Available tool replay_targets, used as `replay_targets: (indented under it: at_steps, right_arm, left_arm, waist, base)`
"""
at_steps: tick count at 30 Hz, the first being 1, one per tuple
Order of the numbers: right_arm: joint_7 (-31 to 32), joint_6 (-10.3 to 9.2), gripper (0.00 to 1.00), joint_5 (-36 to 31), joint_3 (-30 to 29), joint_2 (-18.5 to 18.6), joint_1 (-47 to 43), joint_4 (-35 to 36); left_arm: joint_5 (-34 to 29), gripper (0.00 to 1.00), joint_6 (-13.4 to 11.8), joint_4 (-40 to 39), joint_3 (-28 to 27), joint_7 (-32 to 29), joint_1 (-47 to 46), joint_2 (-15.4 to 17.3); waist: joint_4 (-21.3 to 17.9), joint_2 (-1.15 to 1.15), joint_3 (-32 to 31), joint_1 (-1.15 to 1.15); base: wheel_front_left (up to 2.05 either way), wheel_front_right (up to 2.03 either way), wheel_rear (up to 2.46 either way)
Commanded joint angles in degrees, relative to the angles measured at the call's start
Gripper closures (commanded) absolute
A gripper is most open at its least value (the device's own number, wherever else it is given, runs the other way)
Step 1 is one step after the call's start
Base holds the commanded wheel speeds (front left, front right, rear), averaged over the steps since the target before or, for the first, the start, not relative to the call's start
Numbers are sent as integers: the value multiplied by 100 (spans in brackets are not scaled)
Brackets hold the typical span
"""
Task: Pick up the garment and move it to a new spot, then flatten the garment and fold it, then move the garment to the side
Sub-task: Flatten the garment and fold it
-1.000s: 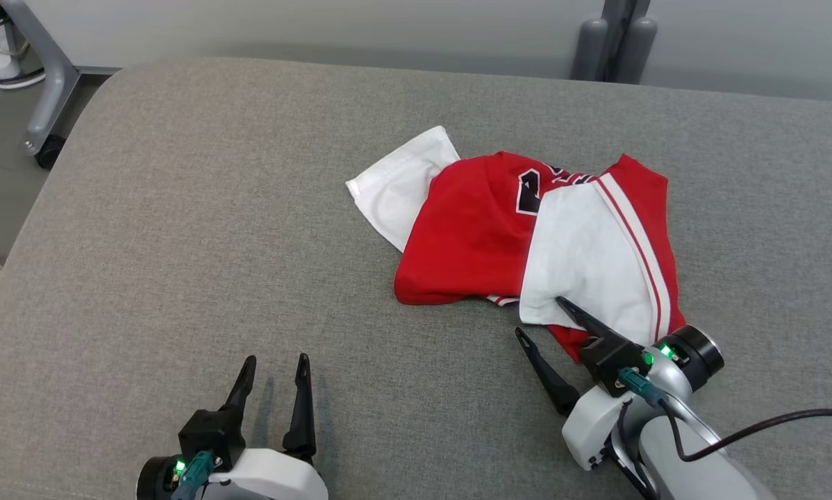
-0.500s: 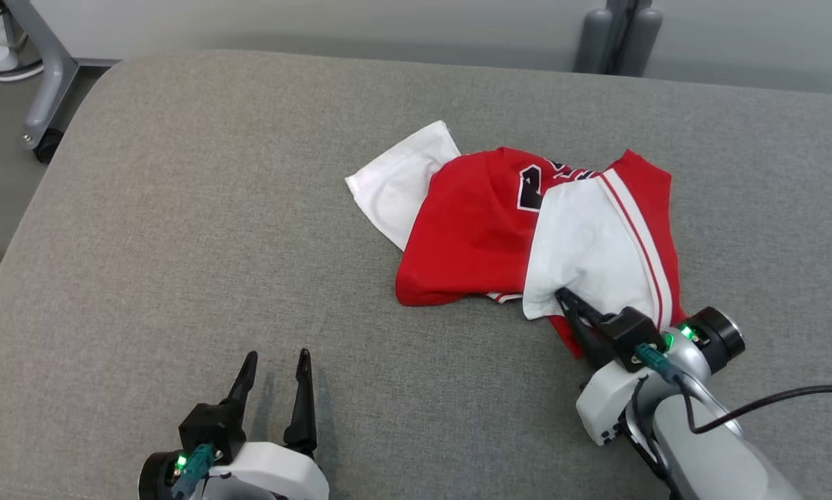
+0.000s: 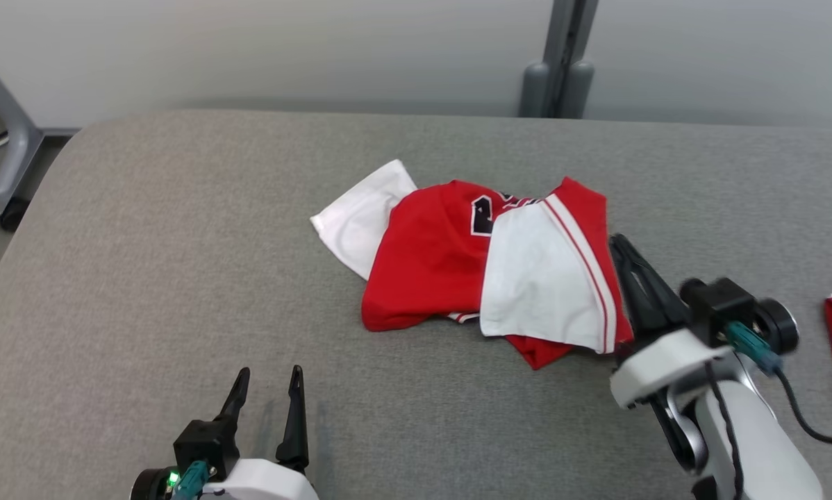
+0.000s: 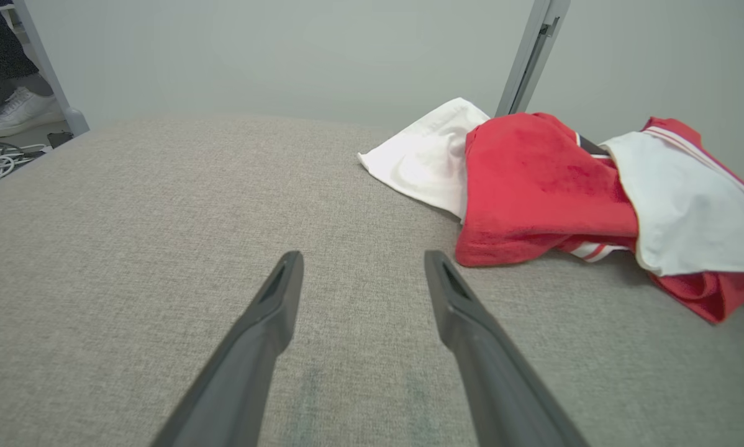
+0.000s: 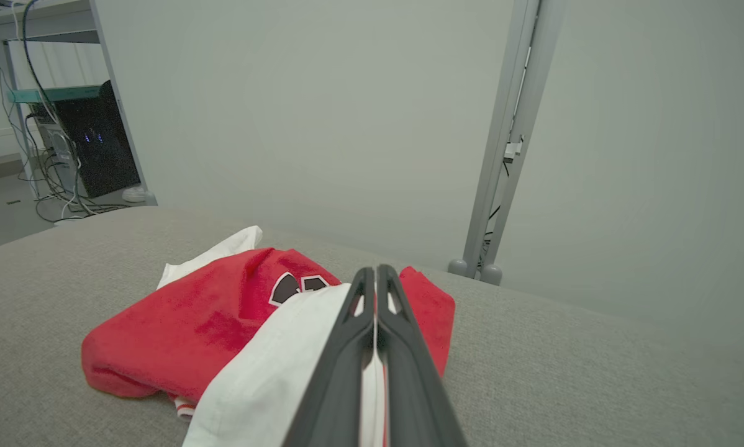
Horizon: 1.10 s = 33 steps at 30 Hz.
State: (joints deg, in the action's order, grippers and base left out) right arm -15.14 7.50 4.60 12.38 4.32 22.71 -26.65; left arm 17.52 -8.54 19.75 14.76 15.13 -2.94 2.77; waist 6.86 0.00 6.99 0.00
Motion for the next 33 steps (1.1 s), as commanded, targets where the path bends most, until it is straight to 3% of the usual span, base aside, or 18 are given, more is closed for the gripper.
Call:
replay_targets:
  at_steps: [1,2,7,16,25,33]
  right_arm:
    - [1,-2,13,101,-146,-4,-231,85]
    - [2,-2,0,144,-240,-33,-352,138]
    - [2,-2,0,331,-536,-110,-980,311]
    - [1,-2,0,475,-250,-126,-1640,205]
    - [1,-2,0,341,115,-126,-1292,-58]
    - [2,-2,0,199,75,-125,-723,-617]
  left_arm:
    - [-57,0,22,-22,-51,1,52,24]
    - [-82,0,26,-32,-81,1,74,22]
    - [-220,0,50,-87,-299,1,200,25]
    - [-340,0,98,-105,-567,0,407,24]
    - [-330,0,132,-85,-446,0,188,25]
    - [-207,0,72,-77,-308,0,10,23]
  waist:
    - [-195,0,-197,0]
    - [-256,0,-250,0]
    - [-589,0,-429,0]
    - [-904,0,-430,0]
    - [-713,0,-160,0]
    - [-381,0,308,0]
  base:
    - [0,0,0]
    - [0,0,0]
    - [0,0,0]
    - [0,0,0]
    - [0,0,0]
    - [0,0,0]
